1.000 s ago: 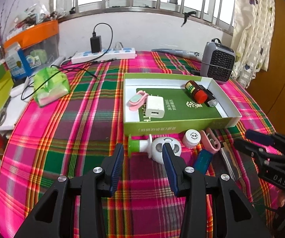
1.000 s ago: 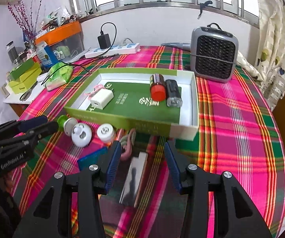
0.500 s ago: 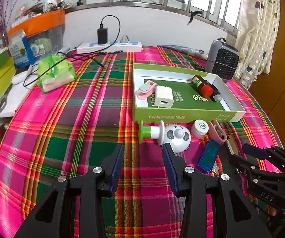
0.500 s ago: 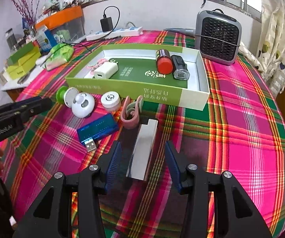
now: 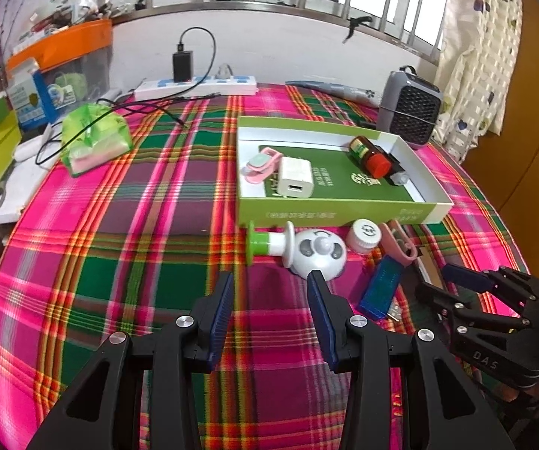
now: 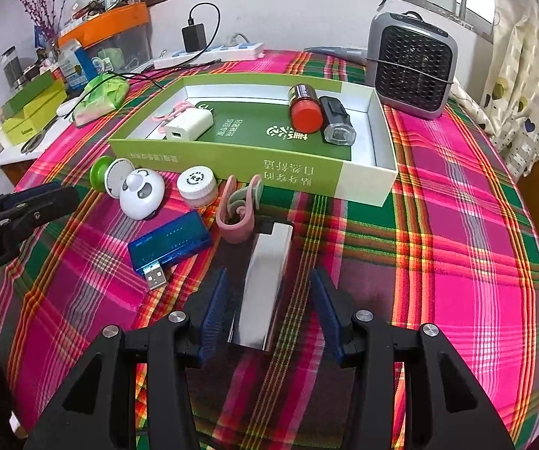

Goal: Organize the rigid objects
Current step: 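Close right gripper on the white-silver rectangular power bank, then close left gripper on the blue USB stick while right gripper holds the power bank, then carry blue USB stick and power bank into the green box tray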

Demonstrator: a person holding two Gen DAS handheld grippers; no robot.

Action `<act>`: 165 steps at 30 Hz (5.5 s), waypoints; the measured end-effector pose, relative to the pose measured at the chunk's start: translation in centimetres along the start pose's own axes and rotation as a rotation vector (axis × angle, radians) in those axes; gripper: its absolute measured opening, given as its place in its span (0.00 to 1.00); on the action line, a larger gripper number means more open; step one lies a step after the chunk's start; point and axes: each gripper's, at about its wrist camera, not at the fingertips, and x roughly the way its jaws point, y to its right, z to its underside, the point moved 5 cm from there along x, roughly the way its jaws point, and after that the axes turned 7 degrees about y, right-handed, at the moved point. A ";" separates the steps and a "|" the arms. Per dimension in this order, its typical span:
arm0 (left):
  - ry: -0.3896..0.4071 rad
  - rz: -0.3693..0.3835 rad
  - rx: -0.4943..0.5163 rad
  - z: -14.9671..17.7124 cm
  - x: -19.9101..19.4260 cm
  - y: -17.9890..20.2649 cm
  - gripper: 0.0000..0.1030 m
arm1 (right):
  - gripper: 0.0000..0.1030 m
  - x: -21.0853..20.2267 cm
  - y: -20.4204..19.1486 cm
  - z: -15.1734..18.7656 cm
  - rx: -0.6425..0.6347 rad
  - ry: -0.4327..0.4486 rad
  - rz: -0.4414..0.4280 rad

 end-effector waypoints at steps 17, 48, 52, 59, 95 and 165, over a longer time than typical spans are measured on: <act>-0.035 0.033 0.060 -0.1 0.8 3.3 0.38 | 0.24 -0.3 1.0 0.1 -0.004 0.012 -0.005; -0.162 0.084 0.256 0.7 5.3 9.0 0.38 | 0.24 -1.9 4.0 0.2 0.040 0.053 -0.043; -0.159 0.081 0.263 0.6 5.3 9.1 0.38 | 0.24 -1.7 4.2 0.1 0.039 0.050 -0.045; -0.152 0.090 0.286 0.6 5.3 9.0 0.38 | 0.24 -1.3 4.4 -0.1 0.038 0.044 -0.048; -0.124 0.083 0.230 1.0 4.5 8.5 0.24 | 0.24 -1.0 4.6 0.0 0.040 0.034 -0.049; -0.028 0.105 0.110 -8.0 7.2 6.9 0.20 | 0.24 0.9 3.8 -8.5 -0.027 0.087 -0.087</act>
